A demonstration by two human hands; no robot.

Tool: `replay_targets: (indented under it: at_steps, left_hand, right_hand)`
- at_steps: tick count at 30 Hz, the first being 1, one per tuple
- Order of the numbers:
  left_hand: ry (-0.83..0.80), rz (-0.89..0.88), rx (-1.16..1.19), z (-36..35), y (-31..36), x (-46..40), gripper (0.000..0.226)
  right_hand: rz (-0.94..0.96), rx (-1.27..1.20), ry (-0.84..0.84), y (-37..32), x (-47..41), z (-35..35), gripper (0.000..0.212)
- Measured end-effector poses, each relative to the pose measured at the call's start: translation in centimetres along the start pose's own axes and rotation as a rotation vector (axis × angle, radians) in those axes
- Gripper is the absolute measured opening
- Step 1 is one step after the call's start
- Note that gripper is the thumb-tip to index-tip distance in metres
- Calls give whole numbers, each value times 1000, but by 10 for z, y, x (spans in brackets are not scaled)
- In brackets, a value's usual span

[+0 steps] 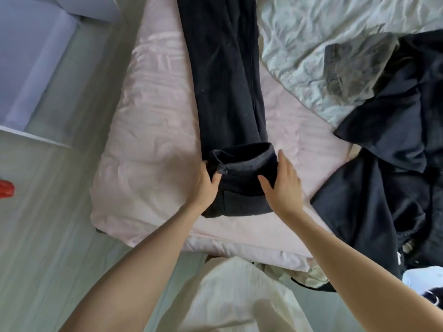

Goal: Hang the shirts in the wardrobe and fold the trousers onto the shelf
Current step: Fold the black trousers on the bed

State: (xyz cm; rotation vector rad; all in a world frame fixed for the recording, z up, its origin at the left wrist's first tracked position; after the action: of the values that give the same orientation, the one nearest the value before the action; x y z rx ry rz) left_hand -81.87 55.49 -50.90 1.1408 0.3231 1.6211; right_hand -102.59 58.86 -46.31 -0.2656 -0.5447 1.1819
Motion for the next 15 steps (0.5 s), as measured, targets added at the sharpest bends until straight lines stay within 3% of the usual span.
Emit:
replay_targets:
  at_steps: [2, 4, 6, 8, 11, 15]
  left_hand:
    - [33, 32, -67, -3, -6, -20, 48]
    - [165, 11, -312, 6, -3, -25, 54]
    - [263, -188, -505, 6, 14, -22, 52]
    - [311, -460, -625, -4, 26, -9, 50]
    - [145, -749, -788, -38, 13, 13, 59]
    - [-153, -781, -998, -70, -19, 8, 91]
  right_hand:
    - [169, 242, -6, -16, -10, -16, 75]
    - [361, 371, -99, -26, -9, -40, 67]
    - [431, 425, -255, -19, -6, -68, 59]
    - [387, 455, -362, -3, -9, -86, 58]
    - [352, 471, -420, 6, -25, -100, 61]
    - [374, 452, -516, 16, -44, -112, 62]
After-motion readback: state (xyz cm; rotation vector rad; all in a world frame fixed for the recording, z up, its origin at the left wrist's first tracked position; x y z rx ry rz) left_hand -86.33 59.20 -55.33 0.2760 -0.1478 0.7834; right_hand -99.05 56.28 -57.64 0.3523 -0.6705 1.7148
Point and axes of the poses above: each hand's wrist, its own x-axis away from the middle knuckle, its own z-axis out of the back of the hand, y = z × x, the point moved 9 cm from there along -x, towards the middle knuckle, and after that the axes turned 1 degree about x, right-handed, at the moved point
